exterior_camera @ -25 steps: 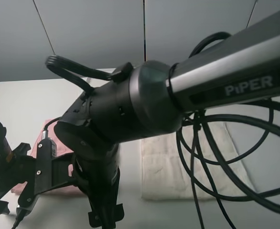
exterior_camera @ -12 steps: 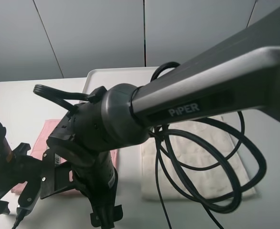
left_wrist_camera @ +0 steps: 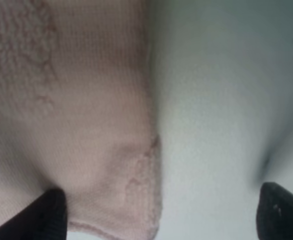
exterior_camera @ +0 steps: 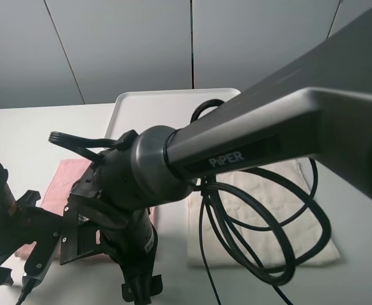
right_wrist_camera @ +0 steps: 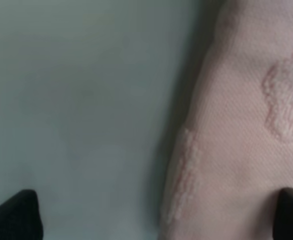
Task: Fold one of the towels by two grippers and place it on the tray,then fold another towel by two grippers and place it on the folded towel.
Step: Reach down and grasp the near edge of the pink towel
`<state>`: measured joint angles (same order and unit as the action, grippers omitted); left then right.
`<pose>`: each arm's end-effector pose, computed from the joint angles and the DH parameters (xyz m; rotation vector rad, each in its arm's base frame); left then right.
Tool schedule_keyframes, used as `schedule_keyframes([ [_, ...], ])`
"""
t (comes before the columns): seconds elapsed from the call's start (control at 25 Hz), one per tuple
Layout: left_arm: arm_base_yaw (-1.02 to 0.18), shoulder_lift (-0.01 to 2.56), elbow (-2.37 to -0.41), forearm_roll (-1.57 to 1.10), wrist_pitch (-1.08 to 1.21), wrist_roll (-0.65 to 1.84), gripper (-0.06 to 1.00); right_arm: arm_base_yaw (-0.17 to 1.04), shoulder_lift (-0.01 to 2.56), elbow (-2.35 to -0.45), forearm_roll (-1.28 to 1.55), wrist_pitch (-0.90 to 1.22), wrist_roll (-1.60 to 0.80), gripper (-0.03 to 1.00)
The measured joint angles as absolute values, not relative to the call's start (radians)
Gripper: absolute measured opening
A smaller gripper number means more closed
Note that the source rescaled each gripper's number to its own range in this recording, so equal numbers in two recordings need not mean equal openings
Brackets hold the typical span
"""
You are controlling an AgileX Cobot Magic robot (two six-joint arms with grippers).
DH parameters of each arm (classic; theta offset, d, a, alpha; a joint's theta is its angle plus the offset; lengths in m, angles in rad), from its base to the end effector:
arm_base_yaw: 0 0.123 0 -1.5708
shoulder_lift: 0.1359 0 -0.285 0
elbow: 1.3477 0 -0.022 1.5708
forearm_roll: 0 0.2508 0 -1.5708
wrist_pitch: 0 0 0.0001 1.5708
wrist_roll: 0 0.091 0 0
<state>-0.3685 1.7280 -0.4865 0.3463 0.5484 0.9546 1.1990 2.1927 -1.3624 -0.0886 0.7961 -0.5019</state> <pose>0.1872 -0.0550 0.0863 -2.1596 -2.0329 -0.1722 0.1501 0.3691 0.0858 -2.3827 1.9659 -0.0767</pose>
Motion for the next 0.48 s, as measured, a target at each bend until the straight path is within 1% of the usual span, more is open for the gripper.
schedule_keyframes([
  [0.48, -0.369, 1.728, -0.487, 0.346, 0.548, 0.955, 0.99, 1.197, 2.193, -1.363, -0.12, 0.793, -0.452, 1.0],
])
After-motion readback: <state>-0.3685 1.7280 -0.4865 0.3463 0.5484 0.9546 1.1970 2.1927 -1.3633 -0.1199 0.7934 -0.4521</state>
